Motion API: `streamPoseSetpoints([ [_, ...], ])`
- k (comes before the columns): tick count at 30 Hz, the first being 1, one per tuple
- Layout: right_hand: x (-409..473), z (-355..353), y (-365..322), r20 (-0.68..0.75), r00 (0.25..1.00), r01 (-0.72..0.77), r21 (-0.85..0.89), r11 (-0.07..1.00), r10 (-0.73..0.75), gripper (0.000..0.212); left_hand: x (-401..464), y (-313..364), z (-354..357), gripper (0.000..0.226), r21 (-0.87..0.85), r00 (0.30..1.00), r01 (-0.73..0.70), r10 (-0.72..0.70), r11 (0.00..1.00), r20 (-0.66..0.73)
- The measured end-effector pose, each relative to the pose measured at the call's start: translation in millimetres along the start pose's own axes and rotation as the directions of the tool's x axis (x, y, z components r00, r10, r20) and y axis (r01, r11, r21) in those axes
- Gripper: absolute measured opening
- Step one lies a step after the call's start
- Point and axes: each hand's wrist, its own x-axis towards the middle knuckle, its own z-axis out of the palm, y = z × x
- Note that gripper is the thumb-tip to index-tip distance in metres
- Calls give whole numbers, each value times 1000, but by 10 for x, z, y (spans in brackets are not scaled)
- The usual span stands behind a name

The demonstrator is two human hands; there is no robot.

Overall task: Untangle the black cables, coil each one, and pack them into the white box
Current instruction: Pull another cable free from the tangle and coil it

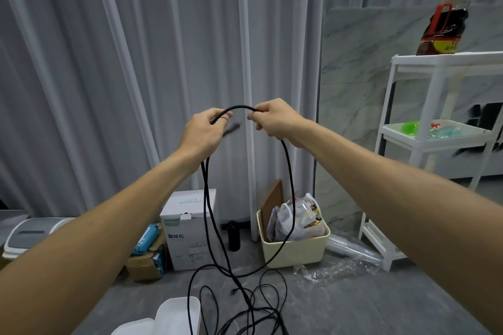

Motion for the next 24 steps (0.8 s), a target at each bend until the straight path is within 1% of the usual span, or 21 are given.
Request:
streamPoseSetpoints([
  [3,27,24,-17,-63,996,63,49,997,-60,21,-5,24,0,20,13,1000,-7,6,1000,11],
  [6,41,25,-14,-87,992,94,89,992,-86,21,4,67,-20,19,-16,1000,-17,17,1000,-14],
  [10,36,30,-12,-95,992,97,104,990,-87,20,0,107,-32,19,-9,997,-33,32,999,-69],
  [15,34,20,19,-75,996,55,90,994,-48,16,15,114,-67,20,-68,992,-13,4,998,-124],
  [17,37,24,18,-98,994,60,136,989,-47,15,24,120,-86,23,-80,994,14,-22,997,-105],
  [20,37,32,-71,-157,983,135,256,957,-97,10,-59,167,-70,27,-74,998,64,-66,995,-18],
  [22,42,30,-161,-203,969,192,273,943,-139,6,-115,152,-24,30,-76,996,90,-88,993,24],
  [24,60,19,-245,-248,953,239,268,933,-173,9,-150,70,38,31,-74,994,101,-97,992,49],
])
